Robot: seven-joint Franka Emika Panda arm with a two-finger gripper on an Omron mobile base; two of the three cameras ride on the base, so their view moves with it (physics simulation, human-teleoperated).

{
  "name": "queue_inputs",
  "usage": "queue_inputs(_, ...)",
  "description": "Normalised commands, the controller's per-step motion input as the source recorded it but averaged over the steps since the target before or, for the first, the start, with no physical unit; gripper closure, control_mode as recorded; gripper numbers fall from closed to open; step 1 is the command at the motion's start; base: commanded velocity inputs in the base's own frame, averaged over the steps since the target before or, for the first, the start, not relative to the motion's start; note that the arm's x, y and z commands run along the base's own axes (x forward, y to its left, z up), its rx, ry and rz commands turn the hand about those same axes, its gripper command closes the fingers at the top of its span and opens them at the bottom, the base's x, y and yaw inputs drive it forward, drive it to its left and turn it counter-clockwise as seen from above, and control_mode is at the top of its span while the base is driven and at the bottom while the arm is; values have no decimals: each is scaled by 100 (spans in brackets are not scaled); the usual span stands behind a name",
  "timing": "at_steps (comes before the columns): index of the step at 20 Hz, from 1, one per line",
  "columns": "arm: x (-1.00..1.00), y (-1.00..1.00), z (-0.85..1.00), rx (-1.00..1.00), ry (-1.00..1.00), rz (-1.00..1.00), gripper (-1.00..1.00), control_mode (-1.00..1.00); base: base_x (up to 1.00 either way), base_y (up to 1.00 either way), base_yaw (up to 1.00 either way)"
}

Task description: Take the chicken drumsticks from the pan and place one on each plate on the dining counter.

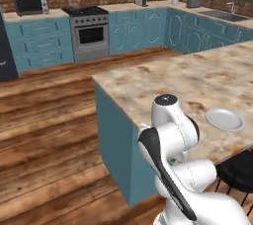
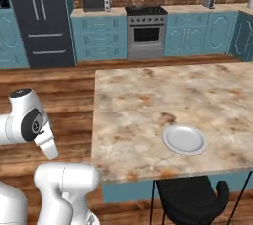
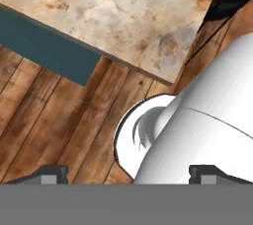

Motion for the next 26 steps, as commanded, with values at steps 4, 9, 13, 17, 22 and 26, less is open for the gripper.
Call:
queue_inputs(4, 0, 0, 0, 0, 0, 0, -100, 100, 25, 100, -36)
queue_inputs(9, 0, 0, 0, 0, 0, 0, -100, 100, 17, 100, -38)
queue_inputs(13, 0, 0, 0, 0, 0, 0, -100, 100, 34, 100, -38)
queue_inputs(17, 0, 0, 0, 0, 0, 0, -100, 100, 83, 100, -34)
queue_inputs(22, 0, 0, 0, 0, 0, 0, -100, 100, 100, 100, -34)
queue_inputs(26, 0, 0, 0, 0, 0, 0, -100, 100, 100, 100, -34)
